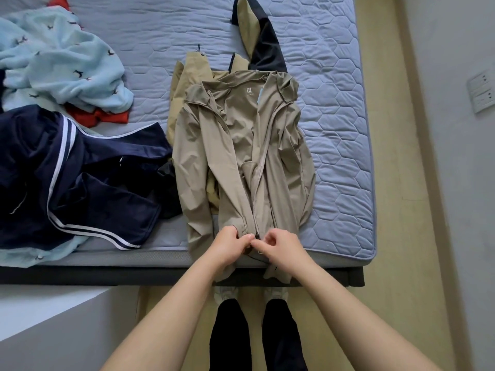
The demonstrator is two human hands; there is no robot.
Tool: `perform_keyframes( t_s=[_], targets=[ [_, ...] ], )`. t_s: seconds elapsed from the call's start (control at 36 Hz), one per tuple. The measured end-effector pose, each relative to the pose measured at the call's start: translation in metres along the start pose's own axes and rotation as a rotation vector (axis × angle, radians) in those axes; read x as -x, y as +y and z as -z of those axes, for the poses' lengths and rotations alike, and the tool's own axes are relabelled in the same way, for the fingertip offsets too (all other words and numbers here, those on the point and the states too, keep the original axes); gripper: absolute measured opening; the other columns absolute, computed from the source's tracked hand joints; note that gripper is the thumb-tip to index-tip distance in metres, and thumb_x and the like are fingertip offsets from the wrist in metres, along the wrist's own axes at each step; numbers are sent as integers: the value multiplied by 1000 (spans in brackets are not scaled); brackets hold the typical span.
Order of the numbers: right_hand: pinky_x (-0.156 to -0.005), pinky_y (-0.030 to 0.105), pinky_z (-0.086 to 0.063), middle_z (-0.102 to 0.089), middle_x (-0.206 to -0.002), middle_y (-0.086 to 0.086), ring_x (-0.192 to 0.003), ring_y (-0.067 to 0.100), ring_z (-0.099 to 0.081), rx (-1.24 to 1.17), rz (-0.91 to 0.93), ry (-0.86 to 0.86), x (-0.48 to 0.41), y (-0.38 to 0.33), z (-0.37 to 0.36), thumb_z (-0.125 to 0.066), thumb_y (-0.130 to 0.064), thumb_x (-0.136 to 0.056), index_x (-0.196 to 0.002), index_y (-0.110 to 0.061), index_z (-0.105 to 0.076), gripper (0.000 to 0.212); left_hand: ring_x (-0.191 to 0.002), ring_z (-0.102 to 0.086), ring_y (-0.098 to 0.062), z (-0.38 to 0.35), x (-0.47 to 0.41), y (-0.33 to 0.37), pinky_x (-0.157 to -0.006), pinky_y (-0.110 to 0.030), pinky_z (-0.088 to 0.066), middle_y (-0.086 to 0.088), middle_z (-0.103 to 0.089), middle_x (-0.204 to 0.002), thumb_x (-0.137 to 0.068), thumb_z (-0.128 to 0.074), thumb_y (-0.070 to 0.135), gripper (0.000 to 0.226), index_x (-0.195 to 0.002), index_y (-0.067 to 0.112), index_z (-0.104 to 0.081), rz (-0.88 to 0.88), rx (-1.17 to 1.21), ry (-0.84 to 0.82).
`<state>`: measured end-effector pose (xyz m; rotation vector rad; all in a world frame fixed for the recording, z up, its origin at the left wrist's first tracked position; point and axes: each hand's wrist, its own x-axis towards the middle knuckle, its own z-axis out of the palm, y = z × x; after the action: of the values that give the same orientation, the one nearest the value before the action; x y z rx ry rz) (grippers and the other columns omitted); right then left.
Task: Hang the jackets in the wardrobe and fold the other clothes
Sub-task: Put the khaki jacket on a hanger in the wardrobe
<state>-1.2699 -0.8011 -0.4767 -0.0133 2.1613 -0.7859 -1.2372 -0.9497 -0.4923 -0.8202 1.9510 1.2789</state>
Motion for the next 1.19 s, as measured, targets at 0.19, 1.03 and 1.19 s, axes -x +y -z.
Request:
perform_keyframes(
  t_s=[0.19, 1.03, 1.19],
  targets=[
    [-66, 30, -36, -62, -88, 10, -79, 23, -51, 375, 214, -134, -6, -13, 7, -50, -29, -96, -81, -15, -52, 20, -61, -39, -11, 10, 1, 11, -52, -26, -29, 1, -42, -71, -94, -55, 34, 35, -68, 16, -38, -49, -288, 0],
    [-64, 32, -37, -64, -101, 8, -92, 32, -64, 1091, 583, 62, -88, -60, 56, -42, -11, -92, -104, -10, -57, 20, -103, -58, -25, 25, -34, 35, -86, -36, -33, -1, -65, -99, -96, -49, 37, 18, -91, 22, -57, -171, -641, 255],
    [-63, 31, -34, -67, -99, 7, -92, 33, -66, 1086, 514, 188, -106, -67, 89, -47, -9, -86, -99, -10, -61, 18, -98, -59, -24, 34, -41, 16, -88, -38, -32, 1, -66, -100, -97, -44, 30, 16, -95, 23, -59, -169, -967, 203]
  ],
)
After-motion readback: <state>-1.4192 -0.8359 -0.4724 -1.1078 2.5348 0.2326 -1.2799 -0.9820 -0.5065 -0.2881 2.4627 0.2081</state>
